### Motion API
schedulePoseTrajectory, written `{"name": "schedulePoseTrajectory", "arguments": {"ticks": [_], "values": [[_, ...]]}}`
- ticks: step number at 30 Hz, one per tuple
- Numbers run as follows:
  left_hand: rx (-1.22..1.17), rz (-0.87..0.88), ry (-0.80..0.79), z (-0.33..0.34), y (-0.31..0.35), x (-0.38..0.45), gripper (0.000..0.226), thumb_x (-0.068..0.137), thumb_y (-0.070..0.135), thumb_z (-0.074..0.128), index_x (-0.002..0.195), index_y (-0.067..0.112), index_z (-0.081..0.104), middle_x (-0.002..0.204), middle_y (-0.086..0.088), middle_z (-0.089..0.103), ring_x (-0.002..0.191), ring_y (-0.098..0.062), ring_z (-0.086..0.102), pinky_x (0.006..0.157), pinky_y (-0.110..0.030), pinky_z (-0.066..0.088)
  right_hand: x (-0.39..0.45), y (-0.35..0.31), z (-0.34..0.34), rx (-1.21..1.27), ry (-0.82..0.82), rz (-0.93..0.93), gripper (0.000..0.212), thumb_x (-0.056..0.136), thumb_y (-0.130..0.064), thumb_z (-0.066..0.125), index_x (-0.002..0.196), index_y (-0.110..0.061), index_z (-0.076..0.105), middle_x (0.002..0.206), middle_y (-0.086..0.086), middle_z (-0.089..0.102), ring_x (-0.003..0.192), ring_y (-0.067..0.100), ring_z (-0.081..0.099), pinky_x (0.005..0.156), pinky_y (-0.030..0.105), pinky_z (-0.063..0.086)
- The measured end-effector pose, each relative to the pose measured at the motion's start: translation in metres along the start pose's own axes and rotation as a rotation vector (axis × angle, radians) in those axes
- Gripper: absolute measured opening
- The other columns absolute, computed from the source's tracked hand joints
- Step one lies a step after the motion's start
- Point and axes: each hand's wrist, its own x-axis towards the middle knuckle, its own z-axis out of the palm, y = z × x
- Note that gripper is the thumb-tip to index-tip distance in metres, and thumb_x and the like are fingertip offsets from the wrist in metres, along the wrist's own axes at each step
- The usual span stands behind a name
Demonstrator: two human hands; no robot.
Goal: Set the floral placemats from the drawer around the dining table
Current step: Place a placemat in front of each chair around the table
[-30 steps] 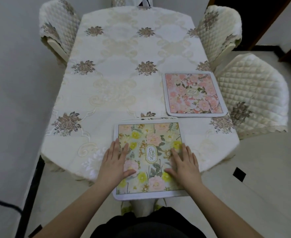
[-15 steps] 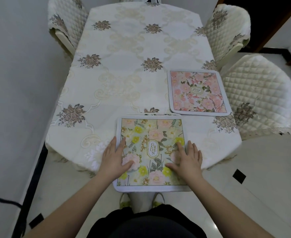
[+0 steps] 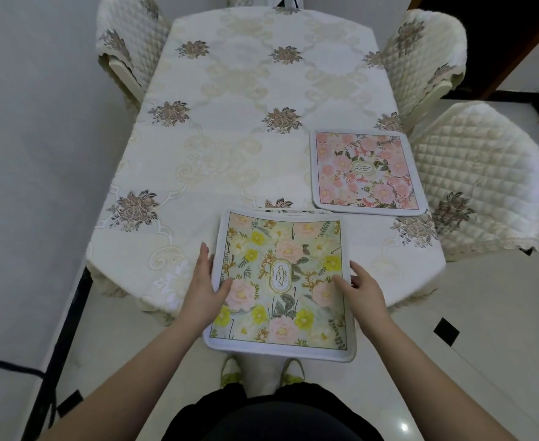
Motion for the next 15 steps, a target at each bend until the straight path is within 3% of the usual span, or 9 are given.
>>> {"name": "schedulePoseTrajectory", "arguments": {"ticks": [2, 4, 7, 11, 15], "values": [[-0.008, -0.073, -0.021, -0.001, -0.002, 0.000, 0.080, 0.097, 0.024, 0.059, 0.157, 0.029, 0.006, 0.149, 0.009, 0.041, 0.125, -0.013, 0.052, 0.084, -0.022, 0.050, 0.001, 0.001, -0.001, -0.062, -0.090, -0.012, 0.052, 0.092, -0.034, 0.062, 0.140, -0.034, 0.043, 0.115, -0.005, 0.069, 0.099, 0.016, 0.067, 0.088, 0.040, 0.055], [-0.011, -0.079, -0.032, -0.001, -0.003, 0.000, 0.068, 0.098, 0.023, 0.057, 0.154, 0.031, 0.021, 0.142, 0.005, 0.053, 0.114, -0.016, 0.060, 0.071, -0.015, 0.049, -0.002, 0.001, -0.001, -0.083, -0.123, -0.026, 0.063, 0.094, -0.032, 0.060, 0.150, -0.035, 0.030, 0.123, -0.007, 0.065, 0.099, 0.011, 0.065, 0.078, 0.025, 0.053], [-0.067, -0.097, -0.018, -0.003, 0.003, -0.001, 0.058, 0.099, 0.018, 0.055, 0.151, 0.031, 0.031, 0.131, 0.004, 0.063, 0.112, -0.014, 0.062, 0.077, -0.017, 0.047, -0.004, 0.000, -0.005, -0.079, -0.126, -0.067, 0.066, 0.095, -0.028, 0.059, 0.152, -0.035, 0.025, 0.120, -0.006, 0.065, 0.092, 0.003, 0.063, 0.066, 0.014, 0.045], [-0.064, -0.088, 0.009, -0.012, 0.021, 0.001, 0.056, 0.099, 0.020, 0.056, 0.149, 0.033, 0.035, 0.106, 0.016, 0.068, 0.092, -0.001, 0.067, 0.066, -0.016, 0.049, -0.003, -0.001, -0.016, -0.005, -0.130, -0.099, 0.065, 0.095, -0.028, 0.060, 0.151, -0.035, 0.028, 0.120, -0.006, 0.067, 0.095, 0.008, 0.068, 0.074, 0.021, 0.054], [-0.063, -0.041, 0.050, -0.018, 0.047, 0.001, 0.056, 0.098, 0.022, 0.057, 0.148, 0.037, 0.034, 0.105, 0.017, 0.068, 0.090, 0.002, 0.066, 0.064, -0.017, 0.051, 0.001, -0.007, -0.031, 0.051, -0.127, -0.143, 0.065, 0.095, -0.028, 0.061, 0.150, -0.037, 0.027, 0.117, -0.006, 0.069, 0.092, 0.008, 0.070, 0.069, 0.019, 0.055]]}}
